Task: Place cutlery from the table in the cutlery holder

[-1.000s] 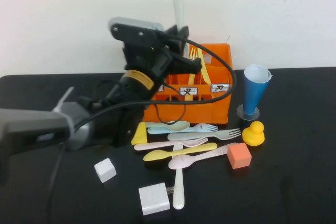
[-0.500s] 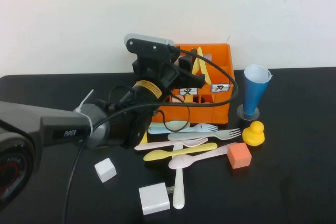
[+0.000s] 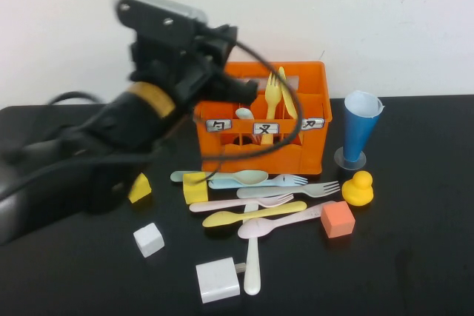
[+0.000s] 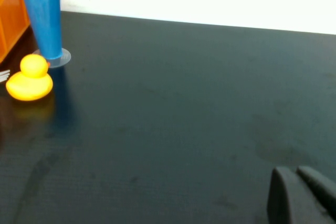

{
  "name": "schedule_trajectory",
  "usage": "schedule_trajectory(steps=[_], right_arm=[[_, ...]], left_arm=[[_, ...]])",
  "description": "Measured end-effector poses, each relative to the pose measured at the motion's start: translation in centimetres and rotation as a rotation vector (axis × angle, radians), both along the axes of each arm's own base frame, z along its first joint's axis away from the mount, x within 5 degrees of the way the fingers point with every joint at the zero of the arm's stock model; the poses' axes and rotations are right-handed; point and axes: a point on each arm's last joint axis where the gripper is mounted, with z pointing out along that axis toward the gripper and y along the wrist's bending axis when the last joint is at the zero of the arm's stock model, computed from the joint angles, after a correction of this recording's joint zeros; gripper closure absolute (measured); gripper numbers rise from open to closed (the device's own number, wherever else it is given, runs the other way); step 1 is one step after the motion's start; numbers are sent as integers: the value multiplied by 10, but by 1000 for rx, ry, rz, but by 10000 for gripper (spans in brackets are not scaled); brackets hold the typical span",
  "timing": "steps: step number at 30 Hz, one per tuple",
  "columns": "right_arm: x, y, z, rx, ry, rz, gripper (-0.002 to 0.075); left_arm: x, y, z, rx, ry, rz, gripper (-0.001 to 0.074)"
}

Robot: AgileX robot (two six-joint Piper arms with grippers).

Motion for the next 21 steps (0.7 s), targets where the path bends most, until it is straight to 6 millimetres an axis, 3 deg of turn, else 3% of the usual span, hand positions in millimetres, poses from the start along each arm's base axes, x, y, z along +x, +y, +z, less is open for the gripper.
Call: schedule_trajectory(steps=[9, 21], right_arm=[[0, 0, 0, 0, 0, 0, 729], [0, 0, 0, 0, 0, 0, 729]], left_arm=[[-85, 46, 20, 159, 75, -22, 734], [-141, 95, 7, 153, 306, 81, 735]])
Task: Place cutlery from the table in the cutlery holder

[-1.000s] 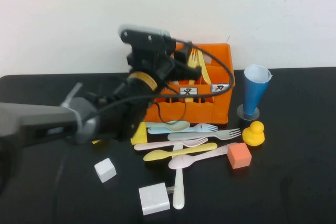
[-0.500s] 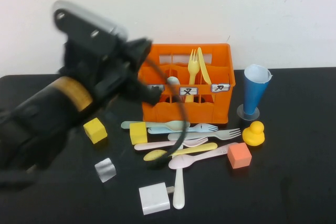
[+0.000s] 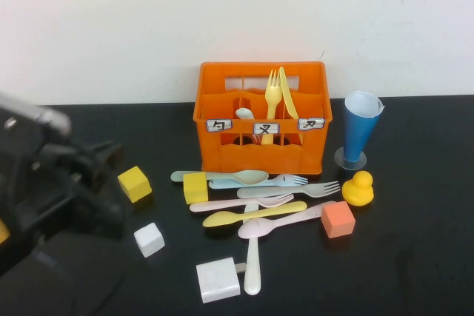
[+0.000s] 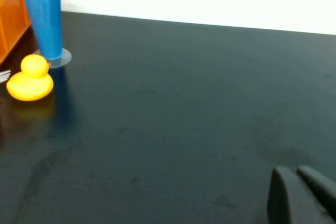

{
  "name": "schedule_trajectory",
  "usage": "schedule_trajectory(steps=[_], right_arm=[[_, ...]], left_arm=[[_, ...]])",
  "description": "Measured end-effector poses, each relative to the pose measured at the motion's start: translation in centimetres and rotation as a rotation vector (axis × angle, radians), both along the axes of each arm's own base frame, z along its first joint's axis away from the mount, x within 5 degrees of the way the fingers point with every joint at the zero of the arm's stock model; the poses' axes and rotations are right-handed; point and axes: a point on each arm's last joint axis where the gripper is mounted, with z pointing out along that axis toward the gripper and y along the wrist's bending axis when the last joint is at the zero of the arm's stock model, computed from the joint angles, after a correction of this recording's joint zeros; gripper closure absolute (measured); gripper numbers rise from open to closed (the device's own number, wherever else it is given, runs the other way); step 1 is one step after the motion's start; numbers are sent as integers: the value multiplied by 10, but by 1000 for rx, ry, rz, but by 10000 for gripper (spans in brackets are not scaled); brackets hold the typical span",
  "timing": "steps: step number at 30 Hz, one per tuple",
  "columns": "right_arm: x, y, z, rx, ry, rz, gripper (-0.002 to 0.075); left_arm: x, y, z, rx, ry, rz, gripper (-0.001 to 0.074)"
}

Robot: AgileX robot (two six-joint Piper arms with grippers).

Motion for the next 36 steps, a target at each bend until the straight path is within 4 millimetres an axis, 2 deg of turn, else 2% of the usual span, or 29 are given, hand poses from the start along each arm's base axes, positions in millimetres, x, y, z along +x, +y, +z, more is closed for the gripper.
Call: schedule_trajectory(steps=[7, 14, 21, 24, 29, 36], right_arm=[[0, 0, 0, 0, 0, 0, 729], [0, 0, 0, 0, 0, 0, 729], [0, 0, 0, 0, 0, 0, 729], [0, 0, 0, 0, 0, 0, 729], [0, 0, 0, 0, 0, 0, 729], [0, 0, 0, 0, 0, 0, 729]], left_arm=[[-35, 32, -18, -10, -36, 96, 735], [-78, 68, -63, -99, -87, 310, 735], [-112, 82, -94, -151, -111, 449, 735], [-120, 83, -108, -154, -78, 470, 735], [-122, 83, -126, -140, -20, 478, 735], [-122, 83, -128, -71, -17, 461, 735]])
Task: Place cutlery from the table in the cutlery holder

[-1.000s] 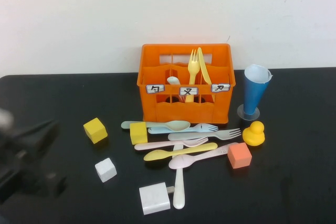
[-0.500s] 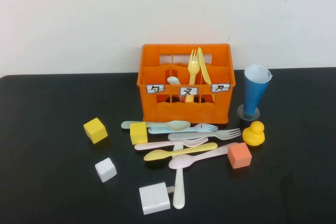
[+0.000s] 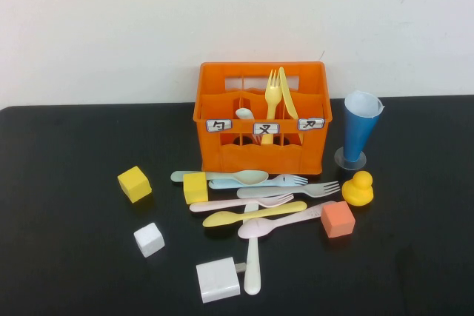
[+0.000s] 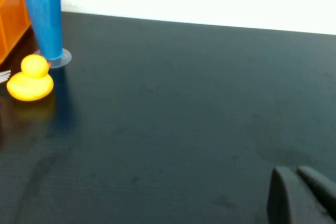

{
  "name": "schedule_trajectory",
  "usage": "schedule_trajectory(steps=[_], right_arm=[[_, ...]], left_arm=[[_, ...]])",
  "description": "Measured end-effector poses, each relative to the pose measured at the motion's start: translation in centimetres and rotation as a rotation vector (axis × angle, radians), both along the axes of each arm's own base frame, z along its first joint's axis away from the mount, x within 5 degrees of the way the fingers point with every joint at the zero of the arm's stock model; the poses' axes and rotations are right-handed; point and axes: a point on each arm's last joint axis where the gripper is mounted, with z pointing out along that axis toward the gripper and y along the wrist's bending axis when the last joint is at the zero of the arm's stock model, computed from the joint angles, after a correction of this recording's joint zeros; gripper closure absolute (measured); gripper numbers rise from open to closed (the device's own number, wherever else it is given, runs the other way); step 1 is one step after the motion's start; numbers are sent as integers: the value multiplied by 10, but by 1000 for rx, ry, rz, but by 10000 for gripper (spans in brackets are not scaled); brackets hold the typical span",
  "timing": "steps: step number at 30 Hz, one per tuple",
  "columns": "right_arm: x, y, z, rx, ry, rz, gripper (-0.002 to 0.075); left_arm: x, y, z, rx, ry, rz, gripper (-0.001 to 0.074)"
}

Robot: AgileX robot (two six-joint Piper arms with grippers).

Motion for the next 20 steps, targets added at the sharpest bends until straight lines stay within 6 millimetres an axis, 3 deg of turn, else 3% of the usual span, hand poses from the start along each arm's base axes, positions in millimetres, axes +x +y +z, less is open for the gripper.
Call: schedule_trajectory(steps=[20], right_arm=[[0, 0, 0, 0, 0, 0, 729]], left_arm=[[0, 0, 0, 38, 2, -11, 735]])
